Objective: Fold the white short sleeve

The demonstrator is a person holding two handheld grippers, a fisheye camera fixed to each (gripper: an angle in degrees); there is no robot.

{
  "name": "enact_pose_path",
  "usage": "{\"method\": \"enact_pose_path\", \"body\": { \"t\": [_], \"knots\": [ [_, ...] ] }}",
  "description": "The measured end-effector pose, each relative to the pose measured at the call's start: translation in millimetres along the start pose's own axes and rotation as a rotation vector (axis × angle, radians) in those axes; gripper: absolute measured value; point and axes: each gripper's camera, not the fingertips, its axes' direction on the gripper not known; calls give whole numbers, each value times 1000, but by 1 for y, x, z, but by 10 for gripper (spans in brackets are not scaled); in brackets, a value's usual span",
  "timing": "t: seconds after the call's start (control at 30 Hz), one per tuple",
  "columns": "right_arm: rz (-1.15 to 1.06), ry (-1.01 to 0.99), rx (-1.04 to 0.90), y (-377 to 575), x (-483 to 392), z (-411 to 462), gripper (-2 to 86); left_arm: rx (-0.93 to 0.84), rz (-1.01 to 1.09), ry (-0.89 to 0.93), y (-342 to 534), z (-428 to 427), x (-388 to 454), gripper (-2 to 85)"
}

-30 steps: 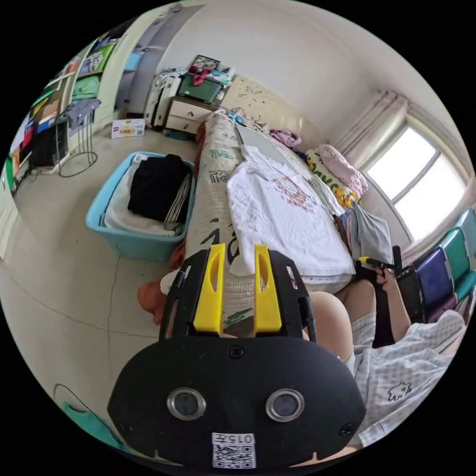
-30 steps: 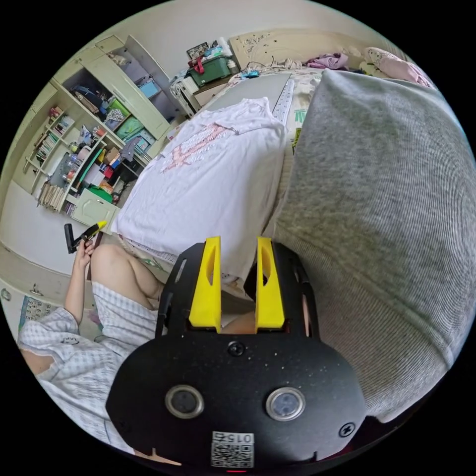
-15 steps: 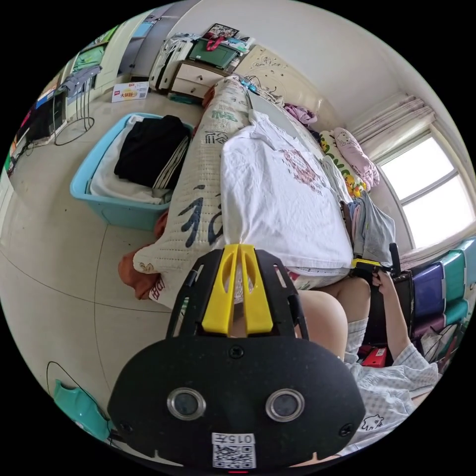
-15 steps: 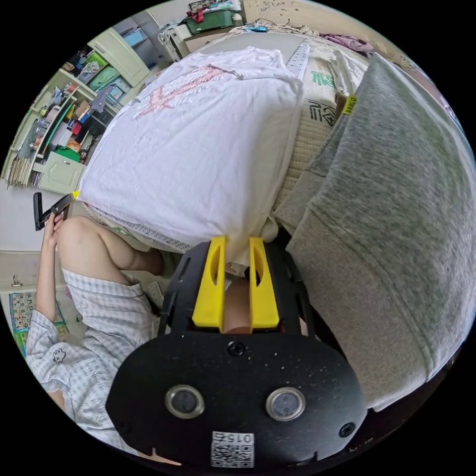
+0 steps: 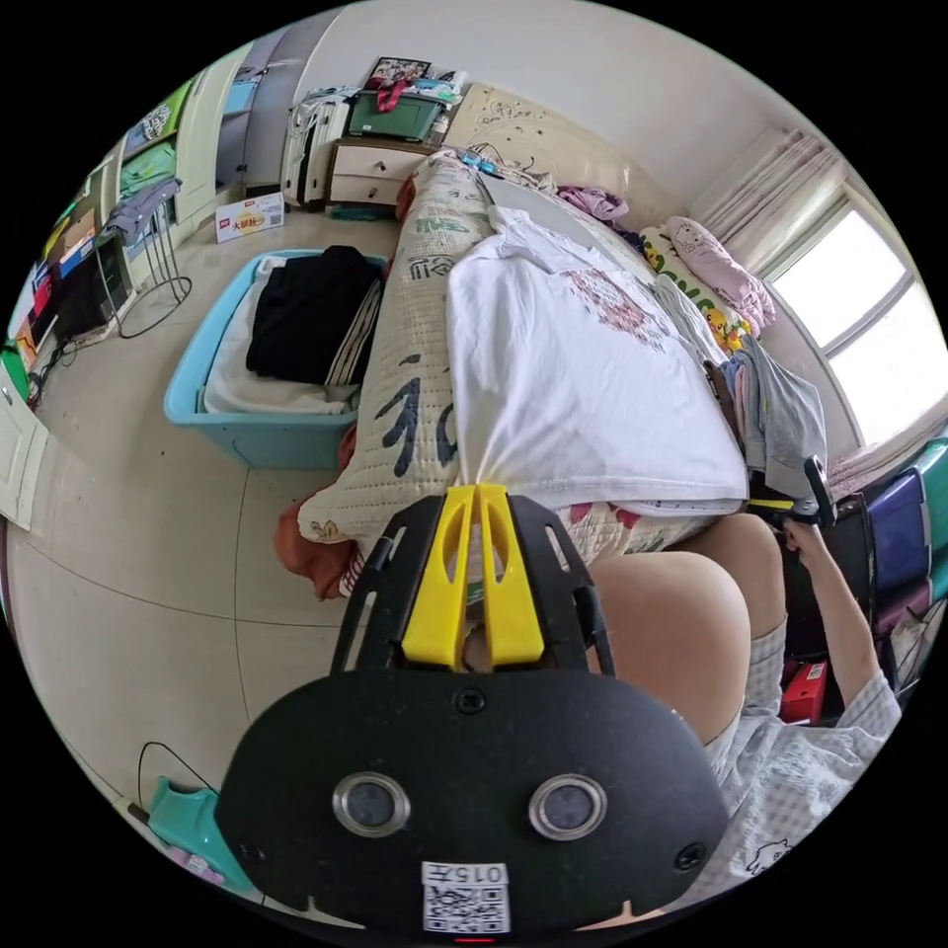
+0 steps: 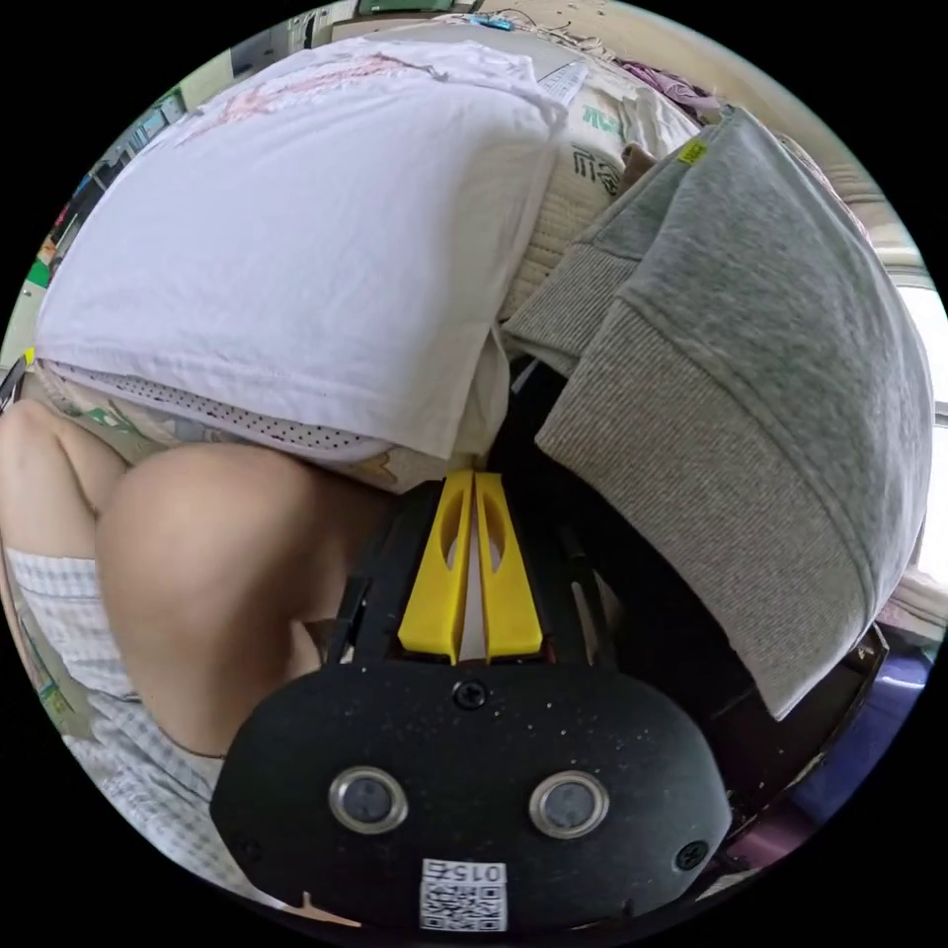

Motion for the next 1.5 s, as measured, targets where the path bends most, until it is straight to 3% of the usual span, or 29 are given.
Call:
{"method": "enact_pose_path", "body": {
  "t": [0.1,0.43,0.8,1.0,1.07,1.13,1.37,1.5],
  "knots": [
    [52,-25,6,-5,-1,3,-8,14,-20,44,1,-2,-5,-5],
    [-86,-5,8,-8,-13,5,-10,24,-20,131,-2,-15,-8,3],
    [-191,-19,20,-3,-18,1,-10,-39,66,50,-23,-37,30,3],
    [-316,-77,-48,4,-12,-9,-10,-172,131,4,-48,-58,55,-3],
    [-347,-95,-2,15,-3,-29,-10,-204,107,-190,-56,-80,54,-4],
    [-363,-105,65,19,5,-53,-10,-159,102,-243,-66,-104,55,-4],
    [-277,-116,599,-56,28,-168,-9,73,173,-164,-194,-156,103,56],
    [-248,-202,724,-145,29,-183,-4,111,292,-143,-279,-126,146,73]
  ]
}}
